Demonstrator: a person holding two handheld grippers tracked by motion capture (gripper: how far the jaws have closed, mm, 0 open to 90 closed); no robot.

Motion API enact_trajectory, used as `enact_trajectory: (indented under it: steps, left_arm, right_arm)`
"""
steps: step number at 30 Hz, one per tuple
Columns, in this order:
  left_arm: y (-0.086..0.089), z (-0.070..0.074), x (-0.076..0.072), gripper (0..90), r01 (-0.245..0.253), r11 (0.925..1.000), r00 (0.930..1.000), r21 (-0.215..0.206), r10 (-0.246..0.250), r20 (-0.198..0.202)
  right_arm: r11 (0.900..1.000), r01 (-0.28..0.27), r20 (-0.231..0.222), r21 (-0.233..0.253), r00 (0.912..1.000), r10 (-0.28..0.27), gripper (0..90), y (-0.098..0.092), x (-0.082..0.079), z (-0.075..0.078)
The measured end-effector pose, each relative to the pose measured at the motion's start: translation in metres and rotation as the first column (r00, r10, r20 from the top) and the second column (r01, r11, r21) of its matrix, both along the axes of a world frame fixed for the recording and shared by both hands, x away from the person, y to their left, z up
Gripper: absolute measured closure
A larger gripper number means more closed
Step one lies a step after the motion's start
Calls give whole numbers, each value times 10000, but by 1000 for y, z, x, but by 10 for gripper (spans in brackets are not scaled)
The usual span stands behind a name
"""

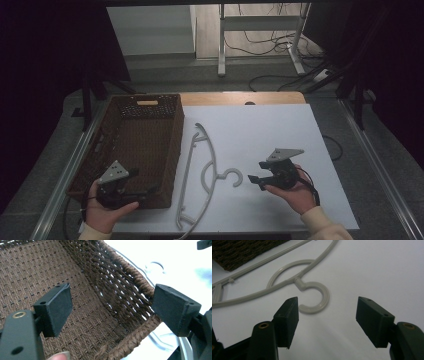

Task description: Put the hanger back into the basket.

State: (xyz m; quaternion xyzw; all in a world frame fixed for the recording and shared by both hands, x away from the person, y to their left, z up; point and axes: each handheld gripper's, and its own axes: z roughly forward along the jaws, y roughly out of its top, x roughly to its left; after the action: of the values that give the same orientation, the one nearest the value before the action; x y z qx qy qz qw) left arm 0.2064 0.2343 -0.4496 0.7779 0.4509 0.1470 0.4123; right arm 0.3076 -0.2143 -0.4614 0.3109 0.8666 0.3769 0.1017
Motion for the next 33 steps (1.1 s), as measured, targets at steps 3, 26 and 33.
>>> enact_trajectory:
  steps: [3,26,33]
  left_arm:
    - [1,0,0,169,-30,10000,10000,-2,30,-11]
    - [1,-1,0,170,-15,10000,10000,-74,14,-32]
    - [1,-1,0,171,-2,10000,10000,-68,2,-30]
  right_arm:
    - [9999,-122,-115,-32,9999,122,407,11,7,1]
    - [9781,-1606,-1772,-1326,9747,1360,897,132,60,-27]
    - [9742,-1573,-1965,-1619,9726,1244,897,148,68,-43]
